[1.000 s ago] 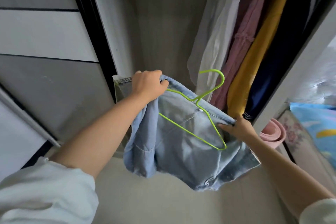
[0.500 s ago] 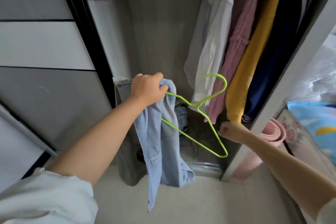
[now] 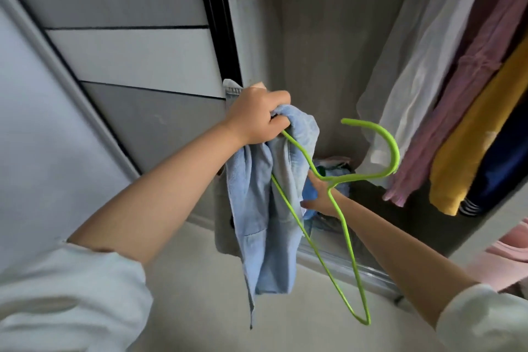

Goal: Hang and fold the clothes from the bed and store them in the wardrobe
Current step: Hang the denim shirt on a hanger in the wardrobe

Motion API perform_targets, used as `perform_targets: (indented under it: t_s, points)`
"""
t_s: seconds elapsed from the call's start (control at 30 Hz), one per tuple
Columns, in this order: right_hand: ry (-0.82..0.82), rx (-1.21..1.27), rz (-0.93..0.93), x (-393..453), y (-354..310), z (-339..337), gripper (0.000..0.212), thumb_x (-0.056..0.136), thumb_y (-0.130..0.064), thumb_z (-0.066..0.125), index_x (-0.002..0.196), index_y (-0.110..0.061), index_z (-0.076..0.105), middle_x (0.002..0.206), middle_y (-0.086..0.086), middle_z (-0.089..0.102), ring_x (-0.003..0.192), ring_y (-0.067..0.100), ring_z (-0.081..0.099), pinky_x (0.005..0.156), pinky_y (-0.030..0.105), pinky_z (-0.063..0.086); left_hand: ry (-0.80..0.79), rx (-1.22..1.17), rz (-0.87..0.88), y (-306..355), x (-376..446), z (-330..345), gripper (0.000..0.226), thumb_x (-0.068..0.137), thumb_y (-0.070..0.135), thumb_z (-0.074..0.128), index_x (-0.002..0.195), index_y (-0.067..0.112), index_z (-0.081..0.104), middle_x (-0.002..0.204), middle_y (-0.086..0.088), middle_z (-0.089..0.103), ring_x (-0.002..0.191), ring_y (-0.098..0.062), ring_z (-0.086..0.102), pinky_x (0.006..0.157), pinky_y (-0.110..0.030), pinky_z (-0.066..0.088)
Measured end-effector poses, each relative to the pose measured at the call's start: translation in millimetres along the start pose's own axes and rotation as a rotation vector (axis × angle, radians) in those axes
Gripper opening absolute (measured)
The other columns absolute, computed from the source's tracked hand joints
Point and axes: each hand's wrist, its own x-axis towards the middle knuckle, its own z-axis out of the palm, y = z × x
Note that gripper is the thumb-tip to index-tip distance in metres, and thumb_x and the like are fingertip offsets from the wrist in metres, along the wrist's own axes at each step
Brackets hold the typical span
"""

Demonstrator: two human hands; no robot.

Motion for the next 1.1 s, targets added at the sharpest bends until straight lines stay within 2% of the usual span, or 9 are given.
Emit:
perform_targets:
  t_s: [0.1,0.2,0.3,0.37,0.57,0.7,0.8,0.97,1.1]
  points:
    - [-0.117,-0.003,0.040,2.1,-17.3,14.3,0.068,0.084,-0.013,0.065,0.141,-0.007,0.028,0.138,0.017,0.044,0.127,0.031,0.042,0.103,0.044,0.037,0.039,-0.032,-0.117,-7.0,-10.6,-10.8,0.008,0.064,0.023,0.033,0.071,0.019,0.032,0.042,-0.007,0.032,0.049,-0.019,0.028,0.052,-0.027,0.022]
    - [-0.177,-0.096,0.035,-0.1,-23.7,40.5,0.045,0.093,-0.008,0.050,0.136,-0.003,0.039,0.125,0.013,0.053,0.114,0.024,0.049,0.093,0.021,0.034,0.087,-0.067,-0.178,-12.9,-18.8,-18.1,0.009,0.064,0.023,0.031,0.071,0.018,0.034,0.045,-0.006,0.032,0.050,-0.015,0.019,0.054,-0.026,0.021]
    - [-0.089,-0.131,0.036,-5.2,-23.3,54.4,0.020,0.094,-0.011,0.048,0.085,0.002,0.061,0.085,0.018,0.058,0.085,0.017,0.045,0.060,0.020,0.031,0.119,-0.107,-0.239,-16.6,-23.3,-25.8,0.012,0.065,0.024,0.031,0.072,0.016,0.035,0.048,-0.001,0.033,0.049,-0.011,0.015,0.053,-0.024,0.019]
    - [-0.062,-0.112,0.101,-10.3,-14.2,52.8,0.039,0.092,-0.012,0.049,0.056,-0.011,0.037,0.059,0.005,0.038,0.066,0.015,0.036,0.050,0.021,0.026,0.138,-0.100,-0.260,-18.3,-26.4,-30.7,0.011,0.065,0.024,0.032,0.071,0.016,0.034,0.063,-0.007,0.038,0.052,-0.013,0.019,0.051,-0.019,0.018]
    - [0.050,-0.038,0.244,-35.7,46.1,42.9,0.029,0.090,-0.014,0.057,0.063,-0.009,0.048,0.066,0.000,0.045,0.068,0.011,0.043,0.055,0.016,0.032,0.110,0.032,-0.494,-30.6,-41.4,-28.9,0.032,0.059,0.041,0.025,0.065,0.012,0.038,0.054,-0.008,0.042,0.057,-0.030,0.038,0.054,-0.031,0.021]
    - [0.238,-0.020,0.352,-50.0,60.0,20.5,0.008,0.089,-0.006,0.054,0.081,-0.006,0.055,0.090,0.021,0.063,0.093,0.030,0.060,0.074,0.035,0.041,-0.028,0.328,-0.627,-37.9,-47.0,-20.8,0.064,0.053,0.049,0.009,0.070,0.005,0.054,0.075,-0.027,0.061,0.074,-0.042,0.056,0.059,-0.036,0.028]
    - [0.255,-0.239,0.446,-59.8,56.6,-3.4,0.027,0.091,-0.029,0.053,0.100,-0.005,0.046,0.106,0.026,0.061,0.102,0.040,0.057,0.075,0.037,0.041,-0.108,0.400,-0.621,-37.9,-53.2,-6.6,0.071,0.053,0.047,0.006,0.076,0.004,0.057,0.080,-0.028,0.063,0.078,-0.044,0.059,0.060,-0.035,0.028]
    - [0.311,-0.224,0.507,-62.5,61.1,-34.1,0.038,0.092,-0.029,0.051,0.109,0.004,0.044,0.114,0.033,0.056,0.107,0.044,0.053,0.081,0.040,0.039,-0.174,0.416,-0.582,-29.9,-54.4,12.3,0.067,0.065,0.044,0.012,0.083,-0.001,0.059,0.082,-0.029,0.064,0.080,-0.044,0.060,0.063,-0.036,0.031]
    - [0.512,-0.169,0.536,-59.0,46.3,-48.7,0.034,0.096,-0.024,0.040,0.110,0.007,0.045,0.115,0.032,0.055,0.105,0.045,0.053,0.083,0.041,0.041,-0.275,0.437,-0.727,-23.5,-45.5,29.2,0.034,0.091,0.028,0.040,0.102,0.000,0.055,0.102,-0.026,0.063,0.097,-0.040,0.058,0.075,-0.038,0.040]
